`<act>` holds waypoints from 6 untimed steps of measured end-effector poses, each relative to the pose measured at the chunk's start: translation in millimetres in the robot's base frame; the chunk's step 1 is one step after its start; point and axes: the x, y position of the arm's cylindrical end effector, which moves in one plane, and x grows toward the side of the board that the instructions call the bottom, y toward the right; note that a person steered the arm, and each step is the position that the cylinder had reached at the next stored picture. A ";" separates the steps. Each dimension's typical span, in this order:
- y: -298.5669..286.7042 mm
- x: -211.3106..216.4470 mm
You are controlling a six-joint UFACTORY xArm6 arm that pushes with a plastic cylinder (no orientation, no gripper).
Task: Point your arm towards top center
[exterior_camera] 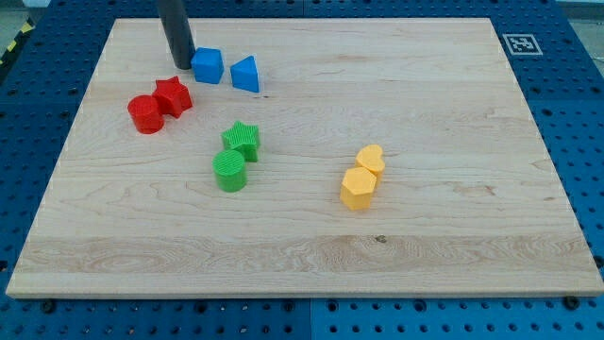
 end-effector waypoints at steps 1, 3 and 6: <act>23.2 0.0; 61.1 -35.2; 260.2 -37.1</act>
